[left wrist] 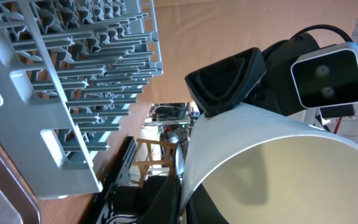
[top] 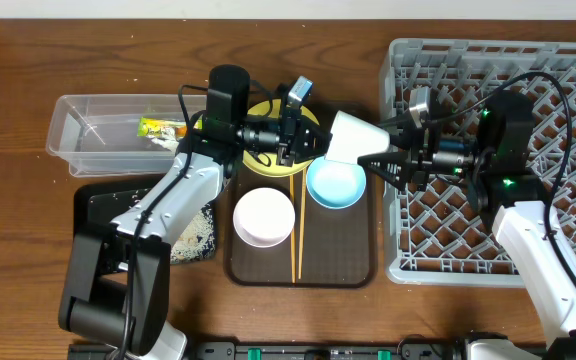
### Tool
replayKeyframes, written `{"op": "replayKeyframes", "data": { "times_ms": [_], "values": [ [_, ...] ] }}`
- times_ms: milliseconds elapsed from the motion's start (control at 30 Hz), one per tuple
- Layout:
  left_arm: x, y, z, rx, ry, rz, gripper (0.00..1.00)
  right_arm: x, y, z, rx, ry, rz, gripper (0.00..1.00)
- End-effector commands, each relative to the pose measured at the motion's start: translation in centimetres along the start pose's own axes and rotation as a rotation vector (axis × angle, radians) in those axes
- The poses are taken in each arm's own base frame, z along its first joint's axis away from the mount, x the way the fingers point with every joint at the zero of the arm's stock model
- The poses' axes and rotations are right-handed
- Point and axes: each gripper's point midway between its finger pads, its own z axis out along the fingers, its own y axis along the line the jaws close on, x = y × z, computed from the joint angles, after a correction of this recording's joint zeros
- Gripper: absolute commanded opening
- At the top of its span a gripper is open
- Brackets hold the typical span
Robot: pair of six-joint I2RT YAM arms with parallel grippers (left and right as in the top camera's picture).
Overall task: Sort waste into correct bins and load items into the dishwasher rack
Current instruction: 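Lift the white cup and hand it to the right gripper, then place the white cup upside down in the dish rack with the right gripper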
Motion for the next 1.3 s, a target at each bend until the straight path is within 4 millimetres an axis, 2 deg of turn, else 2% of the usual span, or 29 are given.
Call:
{"op": "replayKeyframes", "data": {
  "times_ms": [0, 33, 100, 133, 167, 300, 367, 533, 633, 767, 833, 967, 1067, 1200, 1267],
  "values": [
    [0.0, -0.6, 0.0, 0.009, 0.007, 0.03, 0.07, -0.4, -0.4, 0.3, 0.032, 0.003, -0.015, 0.59],
    [0.0, -0.6, 0.0, 0.009, 0.007, 0.056, 0.1, -0.4, -0.8, 0.3, 0.055, 0.006, -0.008, 0.58],
    [0.0, -0.6, 0.0, 0.009, 0.007, 0.126, 0.17, -0.1, -1.7, 0.2, 0.108, 0.013, 0.006, 0.48],
    [0.0, -0.6, 0.0, 0.009, 0.006, 0.166, 0.25, 0.1, -2.4, 0.1, 0.148, 0.02, 0.018, 0.47],
    [-0.1, -0.5, 0.0, 0.007, 0.003, 0.21, 0.29, 0.4, -3.0, 0.0, 0.189, 0.028, 0.034, 0.47],
    [-1.1, 0.1, -0.3, -0.033, -0.052, 0.307, 0.43, 1.2, -5.5, -0.7, 0.342, 0.052, 0.079, 0.33],
    [-2.1, 1.1, -0.5, -0.089, -0.107, 0.335, 0.49, 1.5, -6.6, -1.3, 0.417, 0.061, 0.087, 0.23],
    [-4.6, 5.3, -2.6, -0.307, -0.256, 0.329, 0.53, 1.5, -8.6, -3.6, 0.588, 0.072, 0.111, 0.15],
    [-5.6, 7.5, -4.7, -0.429, -0.324, 0.301, 0.53, 1.3, -9.3, -5.7, 0.698, 0.093, 0.148, 0.11],
    [-5.7, 8.5, -7.1, -0.504, -0.361, 0.275, 0.54, 1.1, -9.7, -9.0, 0.829, 0.134, 0.252, 0.02],
    [-5.4, 8.9, -8.8, -0.573, -0.384, 0.262, 0.54, 0.9, -9.9, -11.2, 0.916, 0.15, 0.323, 0.01],
    [-4.2, 8.4, -11.8, -0.706, -0.417, 0.273, 0.54, 0.1, -9.6, -15.8, 1.073, 0.18, 0.407, 0.01],
    [-3.1, 7.9, -14.9, -0.86, -0.489, 0.237, 0.54, -0.1, -8.8, -18.9, 1.172, 0.204, 0.471, 0.02],
    [-1.0, 7.4, -19.1, -1.087, -0.584, 0.185, 0.54, 0.6, -7.9, -22.8, 1.308, 0.213, 0.587, 0.01],
    [0.2, 7.2, -20.8, -1.181, -0.613, 0.16, 0.54, 1.2, -7.4, -24.2, 1.343, 0.218, 0.651, 0.01]
  ]
}}
